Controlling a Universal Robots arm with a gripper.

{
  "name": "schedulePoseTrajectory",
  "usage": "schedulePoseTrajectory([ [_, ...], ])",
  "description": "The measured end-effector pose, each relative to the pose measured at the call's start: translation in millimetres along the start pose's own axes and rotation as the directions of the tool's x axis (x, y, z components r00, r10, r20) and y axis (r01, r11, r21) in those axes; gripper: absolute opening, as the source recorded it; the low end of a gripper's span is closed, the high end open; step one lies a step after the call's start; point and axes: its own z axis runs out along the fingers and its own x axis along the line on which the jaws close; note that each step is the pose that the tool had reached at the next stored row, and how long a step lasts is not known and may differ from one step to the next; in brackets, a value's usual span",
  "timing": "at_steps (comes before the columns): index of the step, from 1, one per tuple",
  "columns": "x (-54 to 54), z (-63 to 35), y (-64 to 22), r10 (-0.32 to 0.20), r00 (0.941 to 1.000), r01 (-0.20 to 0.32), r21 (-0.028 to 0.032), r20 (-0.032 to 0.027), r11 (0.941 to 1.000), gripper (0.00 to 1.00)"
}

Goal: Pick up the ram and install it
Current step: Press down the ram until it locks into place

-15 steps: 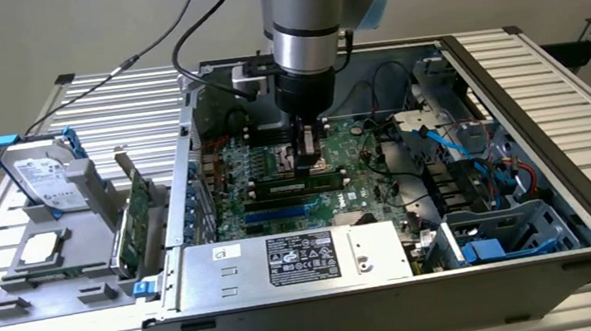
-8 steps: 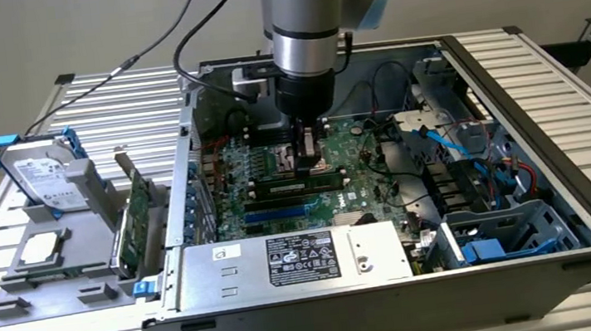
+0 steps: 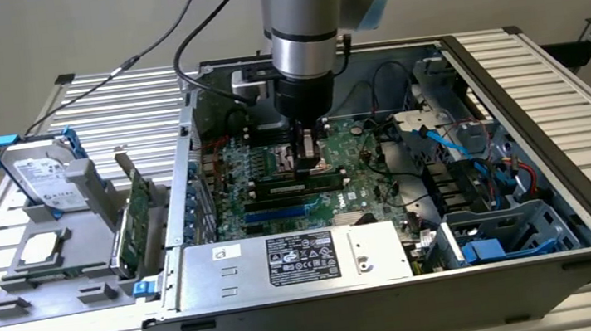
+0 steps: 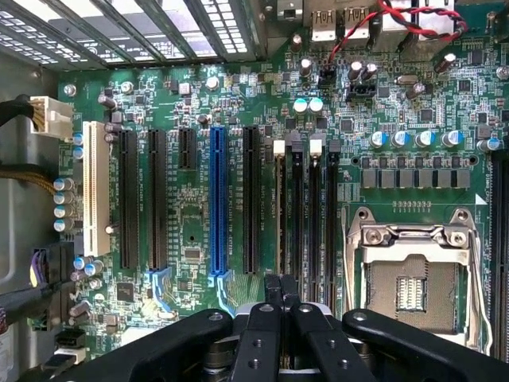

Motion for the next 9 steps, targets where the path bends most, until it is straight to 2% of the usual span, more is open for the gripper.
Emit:
schedulePoseTrajectory([
  [6,-0.1,1.0,0.5,-0.001,1.0,0.001,0.002,-0.0004,1.0,0.11],
  [9,-0.3,2.3,0.4,-0.002,1.0,0.002,0.0053,-0.0001,1.0,0.11],
])
